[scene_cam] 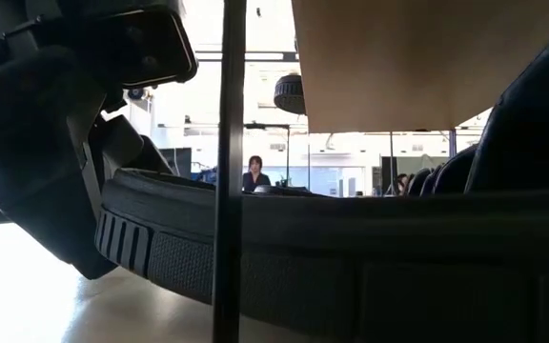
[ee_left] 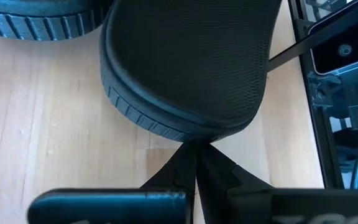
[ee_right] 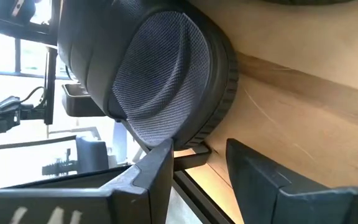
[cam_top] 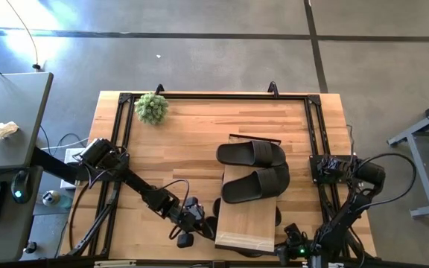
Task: Pick and place slides into the shelf
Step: Adjust the black slides under the shelf
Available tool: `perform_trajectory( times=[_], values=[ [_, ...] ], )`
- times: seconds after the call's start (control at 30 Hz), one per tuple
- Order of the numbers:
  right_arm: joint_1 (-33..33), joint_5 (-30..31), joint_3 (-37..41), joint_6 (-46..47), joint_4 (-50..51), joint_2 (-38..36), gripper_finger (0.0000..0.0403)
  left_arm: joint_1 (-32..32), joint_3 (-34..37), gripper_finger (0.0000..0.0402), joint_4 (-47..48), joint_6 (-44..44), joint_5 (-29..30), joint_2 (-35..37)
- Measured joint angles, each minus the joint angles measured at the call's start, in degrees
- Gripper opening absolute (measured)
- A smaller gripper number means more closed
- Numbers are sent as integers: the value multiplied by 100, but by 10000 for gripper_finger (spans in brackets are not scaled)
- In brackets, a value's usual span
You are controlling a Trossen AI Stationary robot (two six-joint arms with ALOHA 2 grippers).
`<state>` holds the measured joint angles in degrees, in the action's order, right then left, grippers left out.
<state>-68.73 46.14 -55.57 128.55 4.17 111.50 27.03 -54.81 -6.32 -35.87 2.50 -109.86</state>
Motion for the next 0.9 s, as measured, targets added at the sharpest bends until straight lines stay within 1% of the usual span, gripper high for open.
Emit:
perform_trajectory(
  times=[0.2, 0.37, 0.5, 0.63, 0.9],
  values=[
    [-4, 143, 11, -2, -99, 11, 140, 0, 0, 0, -18, -57, -209, 0],
    [-36, 186, 15, 1, -138, -1, 140, 0, 0, 0, -16, -62, -214, 0],
    [-66, 230, 31, 29, 169, -127, 140, 0, 0, 0, -18, -64, -283, 0],
    [35, -17, 31, 20, 432, -198, 140, 0, 0, 0, -22, -60, -295, 0],
    [153, 27, 31, -28, 472, -201, 140, 5, 2, 0, -114, -174, -318, 0]
  ],
)
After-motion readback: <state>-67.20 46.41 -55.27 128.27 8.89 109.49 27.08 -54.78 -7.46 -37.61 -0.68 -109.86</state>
